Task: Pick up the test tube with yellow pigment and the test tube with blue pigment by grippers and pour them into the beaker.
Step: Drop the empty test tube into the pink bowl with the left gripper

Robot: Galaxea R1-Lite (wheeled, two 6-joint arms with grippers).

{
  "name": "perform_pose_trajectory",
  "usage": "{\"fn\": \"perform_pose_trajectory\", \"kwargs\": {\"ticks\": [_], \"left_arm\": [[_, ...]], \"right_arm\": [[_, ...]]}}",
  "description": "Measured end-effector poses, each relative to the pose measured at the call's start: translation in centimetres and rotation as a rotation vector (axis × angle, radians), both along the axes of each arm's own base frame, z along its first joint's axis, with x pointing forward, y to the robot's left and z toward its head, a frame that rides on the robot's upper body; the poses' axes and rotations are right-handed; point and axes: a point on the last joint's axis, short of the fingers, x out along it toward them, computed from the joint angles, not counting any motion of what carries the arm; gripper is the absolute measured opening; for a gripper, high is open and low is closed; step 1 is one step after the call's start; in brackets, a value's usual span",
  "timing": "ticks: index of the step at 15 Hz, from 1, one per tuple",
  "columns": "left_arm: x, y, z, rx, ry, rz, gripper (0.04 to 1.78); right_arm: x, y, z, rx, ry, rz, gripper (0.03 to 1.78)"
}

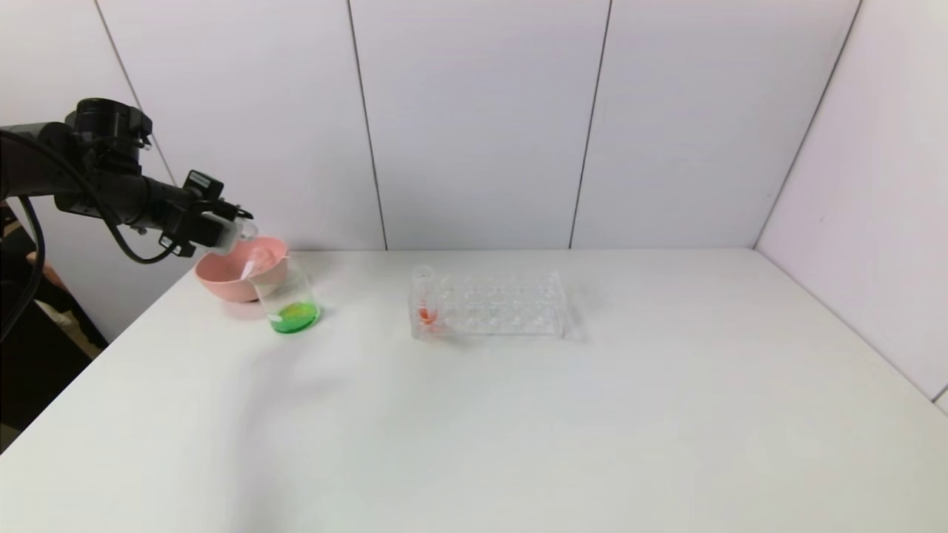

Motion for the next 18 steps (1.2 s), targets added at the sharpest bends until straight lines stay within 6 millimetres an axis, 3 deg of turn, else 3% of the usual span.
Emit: {"fn": "perform_pose_trajectory", "kwargs": {"ticks": [11, 18], "left_arm": [[-0.1, -0.1, 0.1, 0.005, 0.012, 0.02, 0.45], [-1.1, -0.1, 1.4, -0.286, 0.102, 0.232, 0.45]], "right_arm": [[0.0, 0.0, 0.0, 0.0, 0.0, 0.0, 1.71], [0.0, 0.0, 0.0, 0.0, 0.001, 0.0, 1.71]]}}
